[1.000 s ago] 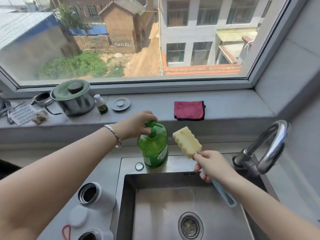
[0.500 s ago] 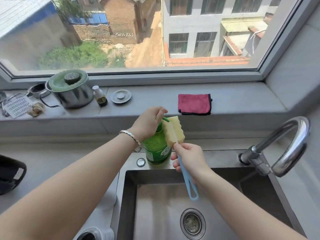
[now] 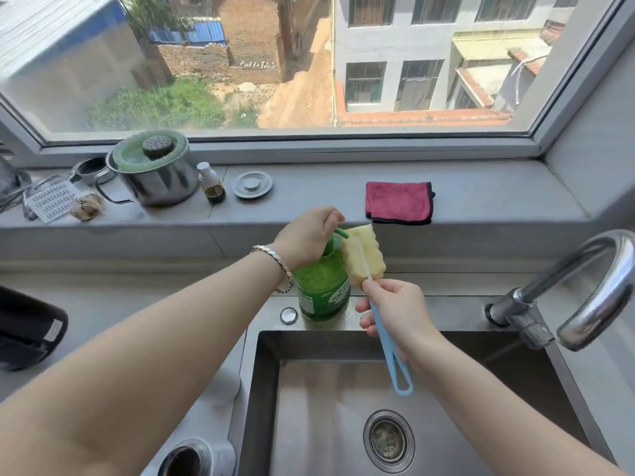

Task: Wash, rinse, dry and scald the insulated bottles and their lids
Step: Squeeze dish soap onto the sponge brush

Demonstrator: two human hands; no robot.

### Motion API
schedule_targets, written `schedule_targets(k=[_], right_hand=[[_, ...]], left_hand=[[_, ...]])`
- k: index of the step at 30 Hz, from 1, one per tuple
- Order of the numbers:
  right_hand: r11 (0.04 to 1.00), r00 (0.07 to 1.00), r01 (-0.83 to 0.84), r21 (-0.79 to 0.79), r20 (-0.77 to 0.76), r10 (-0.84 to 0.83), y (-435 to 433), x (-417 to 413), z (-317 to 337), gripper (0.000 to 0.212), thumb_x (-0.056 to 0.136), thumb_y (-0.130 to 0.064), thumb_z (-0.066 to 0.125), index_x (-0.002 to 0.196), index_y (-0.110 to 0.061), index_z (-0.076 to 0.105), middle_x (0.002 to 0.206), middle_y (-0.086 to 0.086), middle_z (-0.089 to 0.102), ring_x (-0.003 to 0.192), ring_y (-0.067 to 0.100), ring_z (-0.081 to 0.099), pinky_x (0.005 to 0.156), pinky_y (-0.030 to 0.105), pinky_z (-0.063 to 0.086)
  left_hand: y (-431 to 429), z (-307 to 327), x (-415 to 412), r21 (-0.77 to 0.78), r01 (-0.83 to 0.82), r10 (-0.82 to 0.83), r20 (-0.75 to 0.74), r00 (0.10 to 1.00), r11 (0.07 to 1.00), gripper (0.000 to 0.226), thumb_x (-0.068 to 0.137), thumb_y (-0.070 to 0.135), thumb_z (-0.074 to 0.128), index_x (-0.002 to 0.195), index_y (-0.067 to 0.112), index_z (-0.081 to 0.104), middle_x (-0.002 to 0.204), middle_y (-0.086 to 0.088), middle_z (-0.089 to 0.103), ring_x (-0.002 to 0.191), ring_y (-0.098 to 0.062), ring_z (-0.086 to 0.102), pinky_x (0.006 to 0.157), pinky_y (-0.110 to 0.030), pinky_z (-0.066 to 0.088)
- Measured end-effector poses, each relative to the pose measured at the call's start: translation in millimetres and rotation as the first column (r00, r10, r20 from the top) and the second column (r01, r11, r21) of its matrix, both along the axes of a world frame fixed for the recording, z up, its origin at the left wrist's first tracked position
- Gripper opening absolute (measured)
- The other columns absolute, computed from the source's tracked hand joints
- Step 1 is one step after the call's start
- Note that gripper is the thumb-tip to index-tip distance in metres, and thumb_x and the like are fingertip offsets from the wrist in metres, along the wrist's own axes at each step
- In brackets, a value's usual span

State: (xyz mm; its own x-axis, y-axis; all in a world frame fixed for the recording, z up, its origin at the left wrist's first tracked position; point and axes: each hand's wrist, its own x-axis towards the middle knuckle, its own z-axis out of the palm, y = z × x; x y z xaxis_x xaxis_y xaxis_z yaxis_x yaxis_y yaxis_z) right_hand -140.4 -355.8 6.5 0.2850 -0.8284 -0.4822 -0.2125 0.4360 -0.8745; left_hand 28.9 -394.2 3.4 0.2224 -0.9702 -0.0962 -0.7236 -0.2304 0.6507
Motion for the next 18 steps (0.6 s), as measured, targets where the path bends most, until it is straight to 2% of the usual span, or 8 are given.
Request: schedule_targets(k=[2, 6, 11, 16, 18], right_hand=[[1.0, 1.0, 0.001, -0.011, -0.009, -0.002, -1, -2, 1, 0.025, 0.095, -0.014, 0.049, 0.073, -0.007, 0.059, 0.059, 0.006, 0.055, 0.034, 0.009, 0.046, 0.037, 0.019, 0.037], [1.0, 1.0, 0.01, -0.024, -0.015, -0.01, -6, -5, 1, 0.025, 0.094, -0.013, 0.049, 0.072, -0.007, 0.059, 0.058, 0.006, 0.055, 0.034, 0.009, 0.046, 0.036, 0.019, 0.036], [1.0, 0.999, -0.028, -0.008, -0.04, 0.027, -4, -8, 0, 0.023, 0.094, -0.012, 0.049, 0.073, -0.008, 0.059, 0.057, 0.005, 0.055, 0.033, 0.01, 0.045, 0.037, 0.019, 0.037], [0.996, 0.993, -0.093, 0.002, -0.077, 0.093, 6, -14, 1, 0.02, 0.095, -0.014, 0.048, 0.078, -0.008, 0.057, 0.059, 0.005, 0.056, 0.033, 0.009, 0.046, 0.036, 0.018, 0.035], [0.992, 0.988, -0.122, -0.026, -0.1, 0.119, 11, -20, 1, 0.017, 0.094, -0.015, 0.048, 0.084, -0.006, 0.058, 0.059, 0.004, 0.057, 0.034, 0.009, 0.045, 0.037, 0.018, 0.033]], left_hand=[[0, 5, 1, -0.01, -0.008, 0.008, -0.006, 1.0, 1.0, 0.037, 0.103, 0.026, 0.028, 0.118, 0.012, 0.058, 0.12, -0.006, 0.06, 0.112, -0.021, 0.052, 0.087, -0.024, 0.036], [0, 0, -5, -0.098, -0.015, 0.025, 0.101, 0.995, 0.995, 0.036, 0.102, 0.026, 0.028, 0.114, 0.011, 0.059, 0.114, -0.009, 0.061, 0.105, -0.025, 0.054, 0.088, -0.033, 0.041], [3, -9, -10, -0.072, -0.091, 0.105, 0.223, 0.969, 0.993, 0.037, 0.102, 0.033, 0.023, 0.115, 0.021, 0.055, 0.113, -0.001, 0.056, 0.104, -0.021, 0.053, 0.077, -0.032, 0.04], [4, 3, -13, 0.019, -0.091, 0.082, 0.286, 0.955, 0.996, 0.04, 0.102, 0.037, 0.018, 0.13, 0.025, 0.044, 0.128, -0.004, 0.051, 0.114, -0.027, 0.051, 0.088, -0.04, 0.041], [10, 12, -14, -0.036, -0.096, 0.102, 0.339, 0.935, 0.995, 0.042, 0.102, 0.037, 0.023, 0.139, 0.022, 0.037, 0.136, -0.006, 0.045, 0.123, -0.028, 0.043, 0.097, -0.041, 0.036]])
